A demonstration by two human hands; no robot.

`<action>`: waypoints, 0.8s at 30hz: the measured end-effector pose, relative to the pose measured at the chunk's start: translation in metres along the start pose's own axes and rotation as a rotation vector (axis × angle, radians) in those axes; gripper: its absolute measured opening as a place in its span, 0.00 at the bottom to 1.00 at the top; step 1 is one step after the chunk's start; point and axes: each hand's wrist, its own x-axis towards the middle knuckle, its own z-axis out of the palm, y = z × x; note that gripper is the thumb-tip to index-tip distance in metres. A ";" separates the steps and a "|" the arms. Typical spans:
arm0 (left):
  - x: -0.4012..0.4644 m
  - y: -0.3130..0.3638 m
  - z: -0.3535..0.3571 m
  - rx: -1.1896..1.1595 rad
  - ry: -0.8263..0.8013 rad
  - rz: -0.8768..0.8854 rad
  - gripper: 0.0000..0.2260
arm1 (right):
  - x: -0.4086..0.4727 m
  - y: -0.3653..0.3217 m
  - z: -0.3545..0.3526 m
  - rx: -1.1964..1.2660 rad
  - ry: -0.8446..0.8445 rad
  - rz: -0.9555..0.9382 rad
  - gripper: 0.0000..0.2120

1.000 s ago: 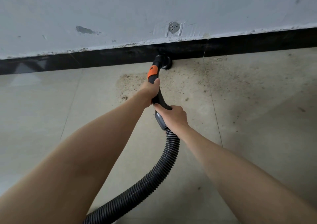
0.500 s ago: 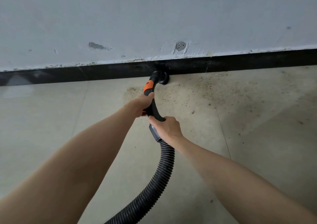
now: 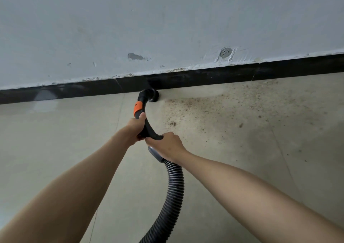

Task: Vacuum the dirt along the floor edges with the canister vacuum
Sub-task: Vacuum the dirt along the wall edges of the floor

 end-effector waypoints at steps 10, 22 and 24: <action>-0.011 -0.012 0.004 0.072 -0.068 0.009 0.19 | -0.022 0.005 0.014 -0.014 0.012 0.067 0.19; -0.029 0.012 0.058 0.170 -0.134 0.075 0.17 | -0.033 0.024 -0.035 0.053 0.093 0.122 0.20; -0.030 0.015 0.067 0.186 -0.141 0.085 0.17 | -0.034 0.028 -0.042 0.076 0.109 0.127 0.20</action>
